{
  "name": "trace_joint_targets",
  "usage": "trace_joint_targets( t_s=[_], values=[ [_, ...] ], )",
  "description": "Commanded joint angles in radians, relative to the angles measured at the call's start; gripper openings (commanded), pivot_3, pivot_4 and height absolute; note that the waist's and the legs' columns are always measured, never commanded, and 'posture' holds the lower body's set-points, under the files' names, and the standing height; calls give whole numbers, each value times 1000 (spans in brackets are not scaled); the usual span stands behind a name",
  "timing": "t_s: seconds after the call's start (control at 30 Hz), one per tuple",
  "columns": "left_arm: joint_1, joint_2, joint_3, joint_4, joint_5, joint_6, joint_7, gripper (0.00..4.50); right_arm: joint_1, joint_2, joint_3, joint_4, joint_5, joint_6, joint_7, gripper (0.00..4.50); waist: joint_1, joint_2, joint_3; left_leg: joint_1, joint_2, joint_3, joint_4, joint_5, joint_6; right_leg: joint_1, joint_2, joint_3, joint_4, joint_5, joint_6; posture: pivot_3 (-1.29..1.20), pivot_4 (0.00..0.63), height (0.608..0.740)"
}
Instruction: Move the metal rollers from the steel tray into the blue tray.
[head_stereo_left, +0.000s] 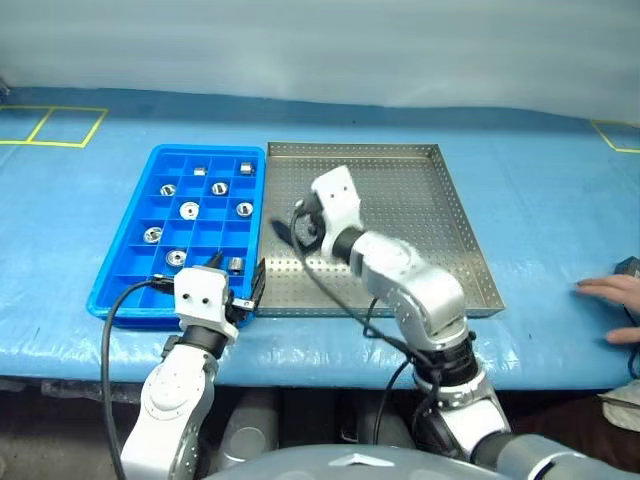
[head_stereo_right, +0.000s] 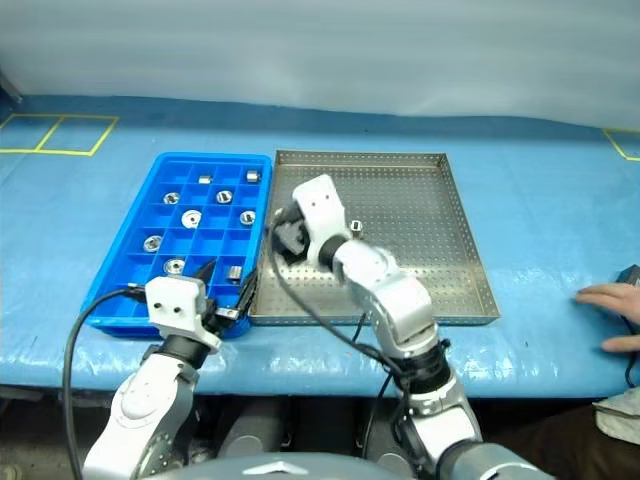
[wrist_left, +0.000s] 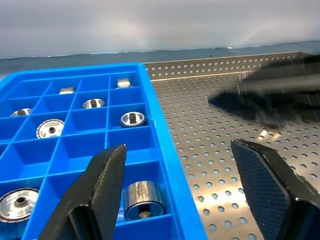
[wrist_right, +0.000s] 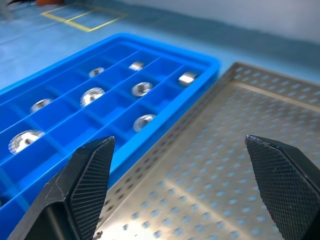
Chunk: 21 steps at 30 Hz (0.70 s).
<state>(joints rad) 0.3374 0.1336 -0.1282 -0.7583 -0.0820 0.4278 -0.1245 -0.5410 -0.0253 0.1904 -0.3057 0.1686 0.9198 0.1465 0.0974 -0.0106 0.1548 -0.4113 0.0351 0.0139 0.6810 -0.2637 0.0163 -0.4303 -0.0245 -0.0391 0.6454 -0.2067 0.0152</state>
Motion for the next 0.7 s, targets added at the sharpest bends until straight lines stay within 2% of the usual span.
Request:
trace_joint_targets(
  t_s=[0.03, 0.23, 0.5, 0.6, 0.7],
  values=[
    [-19, 23, -29, -6, -18, 1, -42, 3647, -30, 13, -63, 121, -53, -65, -83, 4411, -4, 0, 0, 0, 0, 0, 0, 0, 0, 0, 0, 0, 0, 0, 0, 220, 150, 740],
    [-30, 52, -81, 4, -42, 17, -94, 3647, -67, 50, -117, 350, -66, -153, -115, 4411, -24, 1, 0, 0, 0, 4, -1, 0, 0, -1, 0, 1, 0, 2, 2, 208, 150, 740],
    [-27, 66, -105, -1, -42, 32, -97, 3647, -69, 65, -113, 566, -102, -257, -113, 4411, -30, 1, 0, 1, 1, 4, -1, 0, 0, -1, 1, 2, 1, 2, 2, 217, 150, 740],
    [-24, 66, -109, -4, -40, 33, -92, 3647, -75, 63, -121, 620, -111, -308, -115, 3859, -29, 1, 0, 1, 1, 4, -1, 0, 1, 0, 1, 3, 1, 2, 2, 226, 150, 740],
    [-20, 62, -109, -7, -33, 33, -80, 3647, -79, 62, -127, 638, -109, -337, -106, 2855, -29, 1, 1, 1, 1, 4, -1, 0, 1, -1, 0, 3, 1, 2, 2, 236, 150, 740]
  ],
)
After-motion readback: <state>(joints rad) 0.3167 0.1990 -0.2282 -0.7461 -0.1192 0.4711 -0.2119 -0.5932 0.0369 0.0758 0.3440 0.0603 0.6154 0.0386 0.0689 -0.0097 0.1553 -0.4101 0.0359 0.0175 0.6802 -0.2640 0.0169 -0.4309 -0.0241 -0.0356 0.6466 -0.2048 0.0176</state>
